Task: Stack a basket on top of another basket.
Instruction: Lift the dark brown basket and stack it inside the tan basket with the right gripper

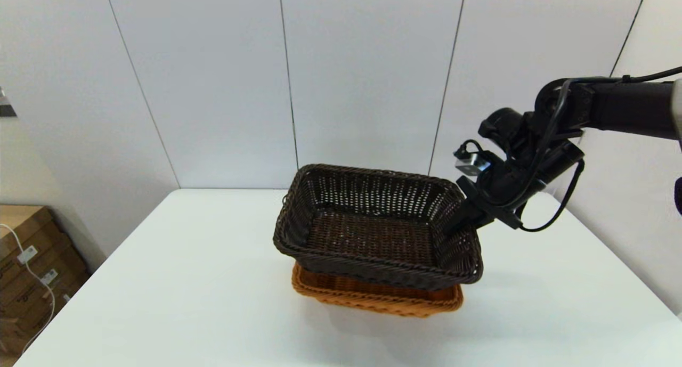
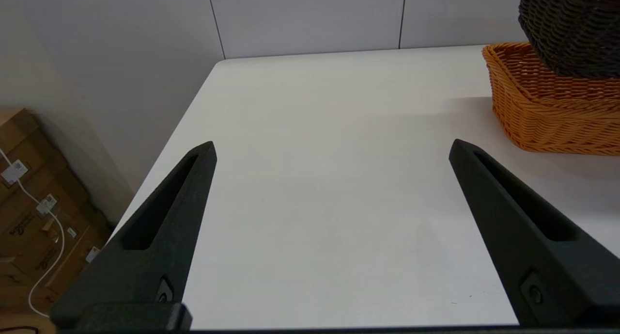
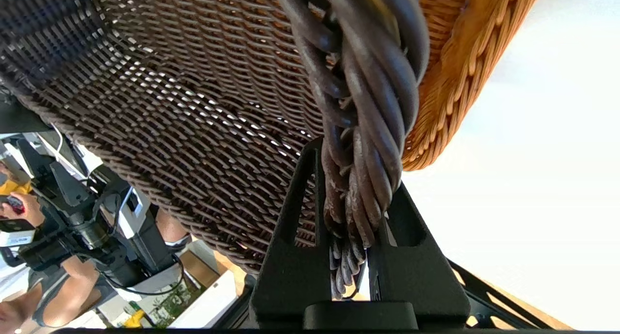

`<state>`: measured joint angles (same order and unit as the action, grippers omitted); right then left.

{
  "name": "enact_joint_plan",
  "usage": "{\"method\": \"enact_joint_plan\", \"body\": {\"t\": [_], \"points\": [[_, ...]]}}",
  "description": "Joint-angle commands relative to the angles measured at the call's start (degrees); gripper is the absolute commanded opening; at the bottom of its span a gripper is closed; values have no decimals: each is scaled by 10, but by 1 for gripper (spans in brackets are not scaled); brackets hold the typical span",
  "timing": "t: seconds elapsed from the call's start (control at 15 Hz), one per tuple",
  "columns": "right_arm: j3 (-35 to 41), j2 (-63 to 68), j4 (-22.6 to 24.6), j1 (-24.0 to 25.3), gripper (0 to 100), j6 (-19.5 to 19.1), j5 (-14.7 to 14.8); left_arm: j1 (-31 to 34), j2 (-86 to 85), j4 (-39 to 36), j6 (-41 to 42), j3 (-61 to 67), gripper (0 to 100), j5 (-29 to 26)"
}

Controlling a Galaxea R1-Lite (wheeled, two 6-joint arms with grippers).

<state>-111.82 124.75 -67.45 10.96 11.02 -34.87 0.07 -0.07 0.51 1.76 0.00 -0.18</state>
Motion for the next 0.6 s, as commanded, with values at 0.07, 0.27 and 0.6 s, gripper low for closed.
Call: {"method": "enact_joint_plan", "body": {"t": [0.07,0.27,0.6], "points": [[0,12,-3,0,0,-2,-2,0,1,0,0,1,100,0],[0,23,3,4,0,-2,-2,0,1,0,0,1,100,0],[0,33,24,2,0,1,-1,0,1,0,0,1,100,0]]}}
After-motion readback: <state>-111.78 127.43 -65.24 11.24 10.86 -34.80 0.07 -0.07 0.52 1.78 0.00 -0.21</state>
